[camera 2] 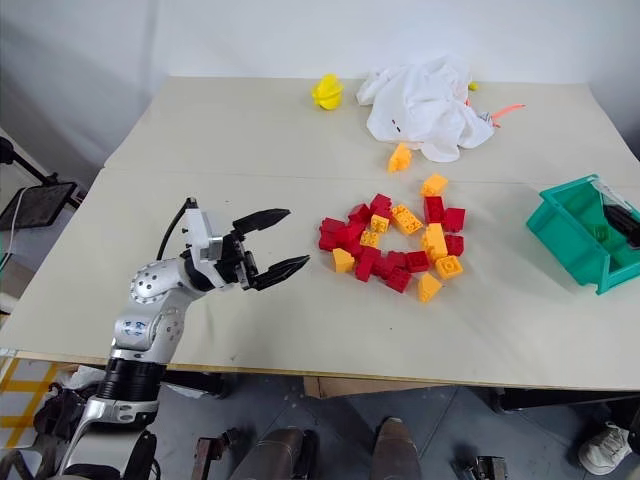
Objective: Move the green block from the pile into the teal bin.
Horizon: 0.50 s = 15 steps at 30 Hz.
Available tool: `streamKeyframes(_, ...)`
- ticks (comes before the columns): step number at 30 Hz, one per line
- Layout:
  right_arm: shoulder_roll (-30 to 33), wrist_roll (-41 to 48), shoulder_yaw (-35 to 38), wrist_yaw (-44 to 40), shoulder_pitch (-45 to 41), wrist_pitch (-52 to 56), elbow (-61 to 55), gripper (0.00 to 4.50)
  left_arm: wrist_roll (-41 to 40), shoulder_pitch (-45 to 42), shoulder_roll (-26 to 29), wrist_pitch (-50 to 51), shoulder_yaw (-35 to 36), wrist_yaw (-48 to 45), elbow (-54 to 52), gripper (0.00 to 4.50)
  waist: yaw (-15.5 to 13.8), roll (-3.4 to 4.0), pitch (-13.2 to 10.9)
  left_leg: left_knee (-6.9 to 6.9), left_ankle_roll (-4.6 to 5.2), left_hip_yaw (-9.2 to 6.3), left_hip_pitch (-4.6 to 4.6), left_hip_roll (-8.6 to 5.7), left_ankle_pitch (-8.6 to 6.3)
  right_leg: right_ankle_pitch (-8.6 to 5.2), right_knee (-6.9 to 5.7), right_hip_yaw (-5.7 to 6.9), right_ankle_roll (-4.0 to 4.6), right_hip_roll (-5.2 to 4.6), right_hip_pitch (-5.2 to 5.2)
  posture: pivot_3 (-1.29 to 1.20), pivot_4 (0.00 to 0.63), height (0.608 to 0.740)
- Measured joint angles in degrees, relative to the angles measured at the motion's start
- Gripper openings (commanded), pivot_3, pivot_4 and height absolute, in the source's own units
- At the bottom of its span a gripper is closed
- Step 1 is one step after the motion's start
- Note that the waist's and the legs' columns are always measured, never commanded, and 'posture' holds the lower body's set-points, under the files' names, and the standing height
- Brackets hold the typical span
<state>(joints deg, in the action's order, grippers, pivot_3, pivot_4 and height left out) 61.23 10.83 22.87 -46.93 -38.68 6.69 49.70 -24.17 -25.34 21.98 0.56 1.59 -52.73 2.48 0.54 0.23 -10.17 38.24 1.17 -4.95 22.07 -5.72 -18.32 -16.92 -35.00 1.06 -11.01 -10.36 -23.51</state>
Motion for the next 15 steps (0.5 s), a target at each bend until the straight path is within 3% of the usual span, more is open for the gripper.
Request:
streamKeyframes(3, -3.3, 4.6, 0.3, -7.0, 2.1, -1.6, -6.4, 4.47, 0.4, 1.6, 2.2, 0.1, 1.5, 1.4, -0.5, 4.5, 0.4, 0.0, 0.0, -0.01, 0.0, 0.0, 0.0, 0.08, 0.0, 0.02, 0.02, 0.0, 0.0, 0.06, 0.01, 0.0, 0.15, 0.74)
streamKeyframes(8, -14.4, 18.6, -0.6, -18.1, 16.8, 3.5, -33.5, 4.47, 3.7, 6.1, 6.8, -0.1, 4.5, 4.7, -1.5, 4.5, 0.5, 0.0, 0.0, 0.07, -0.14, -0.22, 0.03, 0.34, -0.07, 0.11, 0.01, 0.08, 0.15, 0.33, 0.02, 0.0, 0.15, 0.74)
streamKeyframes(15, -18.8, 20.0, -6.0, -22.4, 36.8, 3.2, -50.0, 4.47, 4.3, 15.1, 10.7, 0.0, 12.5, 9.2, -3.5, 4.5, -1.5, -0.01, 0.0, 0.16, -0.12, -0.35, 0.06, 0.28, -0.08, 0.18, 0.04, 0.1, 0.26, 0.31, 0.05, 0.0, 0.15, 0.74)
